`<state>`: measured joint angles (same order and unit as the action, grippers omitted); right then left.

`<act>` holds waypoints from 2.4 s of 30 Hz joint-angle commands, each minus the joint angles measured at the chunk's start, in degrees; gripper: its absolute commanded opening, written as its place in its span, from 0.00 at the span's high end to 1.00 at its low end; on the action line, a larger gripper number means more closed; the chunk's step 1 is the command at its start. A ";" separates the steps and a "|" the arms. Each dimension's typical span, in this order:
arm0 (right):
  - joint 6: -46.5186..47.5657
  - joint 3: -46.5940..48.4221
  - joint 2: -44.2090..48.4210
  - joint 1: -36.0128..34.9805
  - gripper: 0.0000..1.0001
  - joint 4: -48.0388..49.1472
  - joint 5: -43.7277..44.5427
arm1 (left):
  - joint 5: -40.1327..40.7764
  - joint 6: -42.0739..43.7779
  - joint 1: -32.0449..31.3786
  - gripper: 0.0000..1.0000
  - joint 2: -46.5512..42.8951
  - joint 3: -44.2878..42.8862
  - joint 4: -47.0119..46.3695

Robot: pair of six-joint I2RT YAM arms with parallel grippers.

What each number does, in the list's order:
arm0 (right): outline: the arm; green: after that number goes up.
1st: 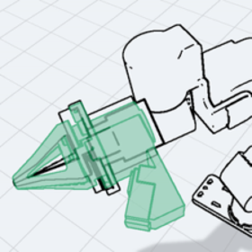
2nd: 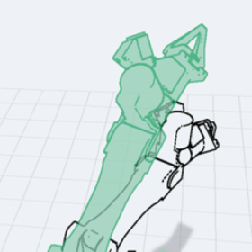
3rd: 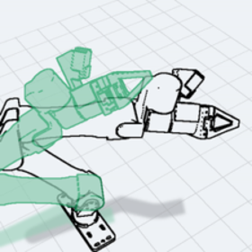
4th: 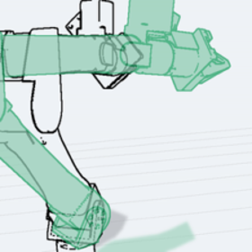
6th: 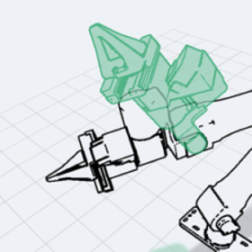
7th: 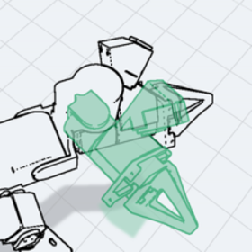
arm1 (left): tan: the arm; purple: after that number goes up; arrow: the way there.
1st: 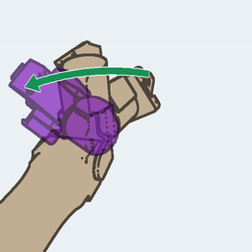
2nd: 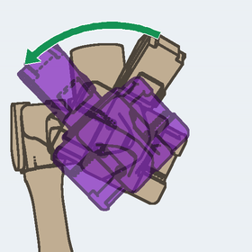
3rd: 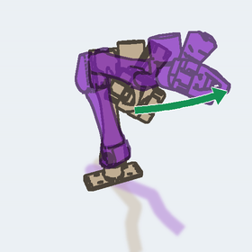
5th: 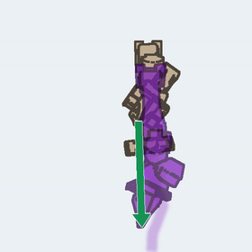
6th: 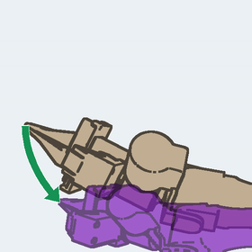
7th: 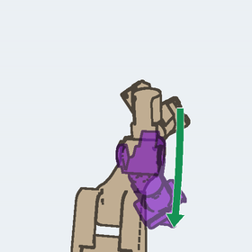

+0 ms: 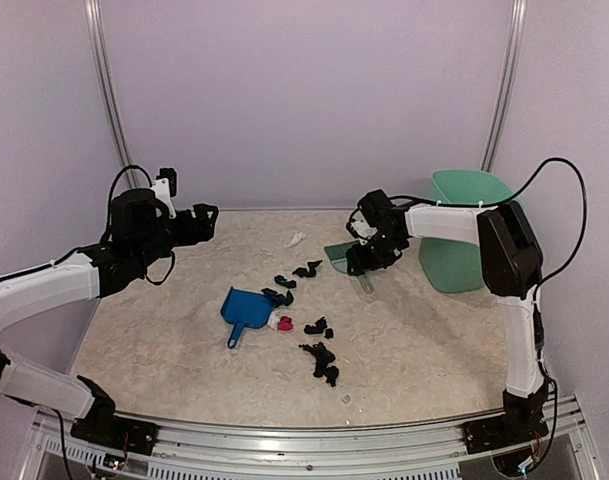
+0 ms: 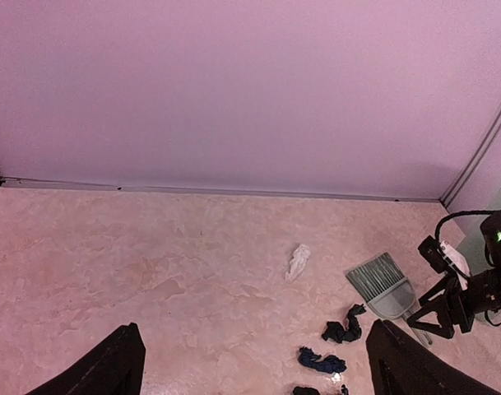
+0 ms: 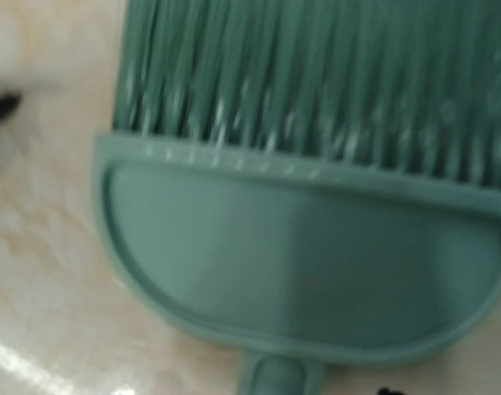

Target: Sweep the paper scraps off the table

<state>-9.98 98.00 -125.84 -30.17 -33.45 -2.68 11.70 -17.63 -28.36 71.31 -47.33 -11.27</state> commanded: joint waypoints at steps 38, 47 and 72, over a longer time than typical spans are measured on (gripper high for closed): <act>-6.33 -8.12 6.99 -0.73 1.00 13.53 -0.96 | -4.58 0.44 -0.24 0.09 1.61 -2.31 -0.40; -9.59 -14.11 14.12 -0.15 1.00 23.55 -9.51 | -5.39 2.51 -3.45 0.09 3.71 -4.58 -0.67; -32.71 -31.84 28.89 -1.89 1.00 64.65 -25.80 | -2.86 9.87 -13.04 0.11 7.21 -5.98 -7.81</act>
<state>-39.11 68.40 -100.12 -31.09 20.64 -25.82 7.64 -9.45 -40.71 78.39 -53.21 -15.31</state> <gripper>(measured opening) 0.208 0.895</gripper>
